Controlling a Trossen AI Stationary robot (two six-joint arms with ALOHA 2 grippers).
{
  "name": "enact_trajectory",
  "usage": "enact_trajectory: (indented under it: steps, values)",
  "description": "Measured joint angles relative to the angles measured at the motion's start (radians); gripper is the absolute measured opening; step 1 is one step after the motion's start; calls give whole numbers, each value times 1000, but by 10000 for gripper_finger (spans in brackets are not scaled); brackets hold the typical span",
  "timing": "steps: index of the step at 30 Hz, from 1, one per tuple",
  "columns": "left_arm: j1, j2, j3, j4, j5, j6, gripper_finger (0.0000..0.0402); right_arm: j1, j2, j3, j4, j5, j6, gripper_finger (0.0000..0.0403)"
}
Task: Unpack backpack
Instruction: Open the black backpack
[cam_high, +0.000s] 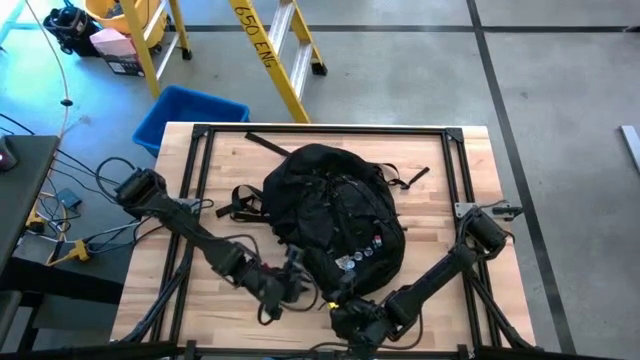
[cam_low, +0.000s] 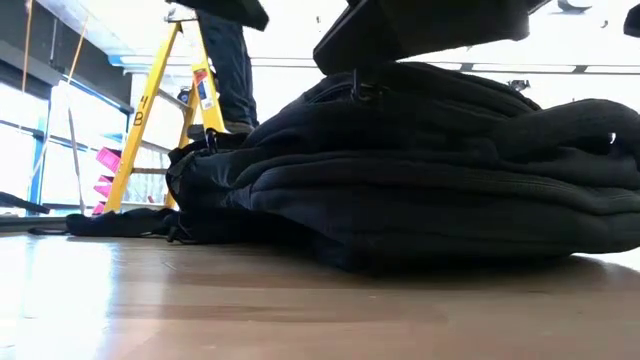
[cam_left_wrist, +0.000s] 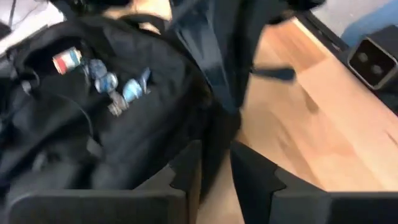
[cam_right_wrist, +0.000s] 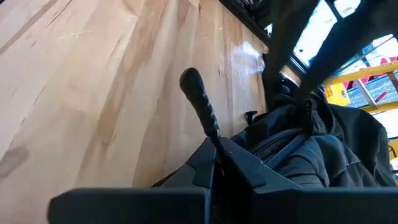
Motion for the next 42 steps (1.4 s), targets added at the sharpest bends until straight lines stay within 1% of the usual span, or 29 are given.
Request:
enact_trajectory:
  steps: [5,9,10,13,16,19,21,23,25,27,29,32,35,38,42]
  values:
    - [69,32,0,7,11,82,142,-2,0,0,0,0,0,0]
    - [103,61,1,66,78,134,183,-6,0,0,0,-10,1,0]
    - [108,72,1,65,81,145,190,-7,0,0,0,-14,1,0]
    - [117,101,1,67,51,169,204,-9,0,0,-1,-26,1,0]
    - [124,127,1,76,37,178,206,-12,0,0,-1,-34,1,0]
    - [124,147,1,96,-2,199,192,-13,0,0,-2,-33,1,0]
    - [124,152,1,108,-13,224,167,-13,0,0,-2,-33,1,0]
    - [124,154,1,111,-16,230,127,-14,0,0,-1,-32,1,0]
    - [123,154,1,111,-25,230,77,-14,0,0,1,-29,1,0]
    - [119,153,3,105,-55,233,31,-14,0,0,2,-24,1,0]
    - [103,153,18,77,-118,233,28,-13,0,0,2,0,9,0]
    - [69,144,41,-2,-230,227,28,0,-2,0,-1,63,39,0]
    - [32,118,46,-100,-338,178,28,17,-17,0,-49,96,87,0]
    - [9,84,47,-207,-423,101,28,38,-38,1,-137,152,180,0]
    - [-8,41,32,-318,-524,3,28,58,-74,1,-318,178,370,0]
